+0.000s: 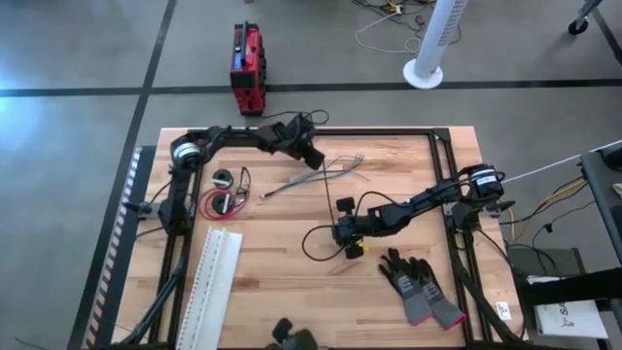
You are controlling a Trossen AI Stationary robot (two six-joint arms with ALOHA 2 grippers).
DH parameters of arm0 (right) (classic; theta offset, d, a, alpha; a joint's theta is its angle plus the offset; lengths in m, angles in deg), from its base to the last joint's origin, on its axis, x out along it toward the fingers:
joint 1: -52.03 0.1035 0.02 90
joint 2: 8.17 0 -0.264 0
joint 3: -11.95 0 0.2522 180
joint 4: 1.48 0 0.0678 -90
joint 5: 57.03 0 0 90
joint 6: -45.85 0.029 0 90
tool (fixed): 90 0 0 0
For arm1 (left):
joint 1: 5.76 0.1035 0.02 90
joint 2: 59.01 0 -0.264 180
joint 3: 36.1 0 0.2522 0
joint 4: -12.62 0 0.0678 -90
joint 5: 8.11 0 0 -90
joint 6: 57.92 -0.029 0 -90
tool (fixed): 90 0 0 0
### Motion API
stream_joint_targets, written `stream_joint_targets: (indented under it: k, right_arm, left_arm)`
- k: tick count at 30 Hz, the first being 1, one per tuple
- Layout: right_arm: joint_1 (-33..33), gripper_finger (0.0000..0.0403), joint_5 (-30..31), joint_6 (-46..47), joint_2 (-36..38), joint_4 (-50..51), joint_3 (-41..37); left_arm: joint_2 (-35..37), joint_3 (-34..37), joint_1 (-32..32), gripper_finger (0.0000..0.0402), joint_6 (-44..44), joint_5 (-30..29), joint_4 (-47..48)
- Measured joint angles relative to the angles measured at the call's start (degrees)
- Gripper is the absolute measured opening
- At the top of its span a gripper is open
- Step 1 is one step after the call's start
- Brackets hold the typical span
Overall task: Ziptie cables
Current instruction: Wrap the cables using a zip tie
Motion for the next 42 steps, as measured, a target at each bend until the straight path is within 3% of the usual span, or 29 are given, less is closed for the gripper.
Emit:
stream_joint_targets:
  k: [7,15,30,42]
  right_arm:
    - [0.0,0.0,-0.06,-0.46,0.02,-0.91,-0.11]
    - [0.0,0.0,-0.94,-1.0,0.06,-0.96,-0.13]
    - [-0.02,0.0,-0.89,-0.87,0.07,-1.11,-0.13]
    - [-0.02,0.0,-0.72,-1.02,0.07,-0.87,-0.13]
  left_arm:
    - [-5.78,-9.5,0.76,0.0188,-2.95,5.08,6.6]
    - [-6.78,-11.48,0.64,0.023,-4.2,10.57,5.65]
    - [-6.8,-10.91,-1.15,0.0216,-4.07,7.79,4.77]
    - [-6.82,-10.79,-1.08,0.0198,-10.07,10.33,1.78]
